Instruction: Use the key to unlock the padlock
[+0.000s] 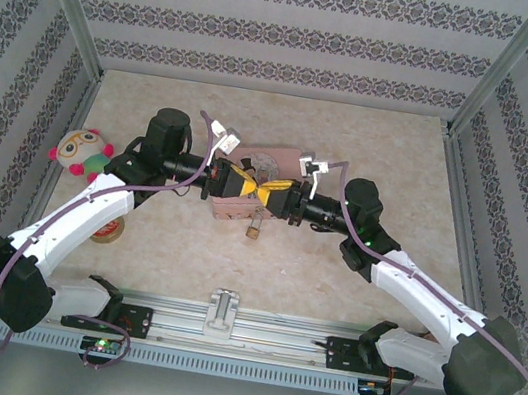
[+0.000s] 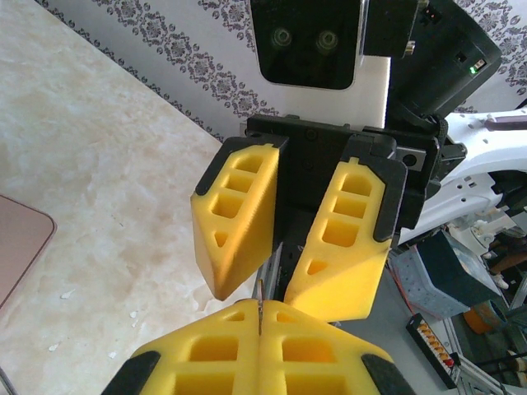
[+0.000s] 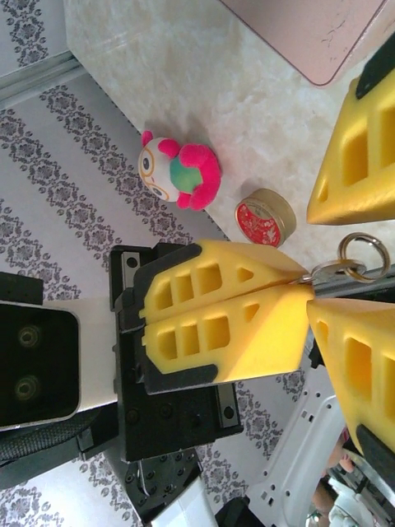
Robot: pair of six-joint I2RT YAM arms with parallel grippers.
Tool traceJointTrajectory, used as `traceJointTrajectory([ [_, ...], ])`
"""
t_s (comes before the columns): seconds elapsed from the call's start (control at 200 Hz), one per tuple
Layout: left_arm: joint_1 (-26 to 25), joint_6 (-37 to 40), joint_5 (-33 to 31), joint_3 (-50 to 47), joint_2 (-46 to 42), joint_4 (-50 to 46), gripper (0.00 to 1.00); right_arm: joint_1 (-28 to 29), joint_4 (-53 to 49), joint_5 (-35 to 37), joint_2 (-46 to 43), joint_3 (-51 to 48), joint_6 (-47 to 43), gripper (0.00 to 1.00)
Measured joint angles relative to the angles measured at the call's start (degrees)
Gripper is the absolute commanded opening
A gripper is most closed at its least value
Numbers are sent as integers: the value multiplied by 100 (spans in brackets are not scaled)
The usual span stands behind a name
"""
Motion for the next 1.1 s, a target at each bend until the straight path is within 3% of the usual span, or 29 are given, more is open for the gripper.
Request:
traceJointTrajectory([
  [0.375,0,-42,-9,-13,0,85,0,11,46,-70,57,50,2,25],
  [0.545,0,-74,-44,-24,-2,131,0,9,46,-125,57,50,13,18],
  [0.875,0,-173,-35,-61,-2,243,0,-17,28,-129,66,50,42,13],
  [1.099,0,-282,-37,-98,-9,391,0,-46,37,-136,59,50,87,13],
])
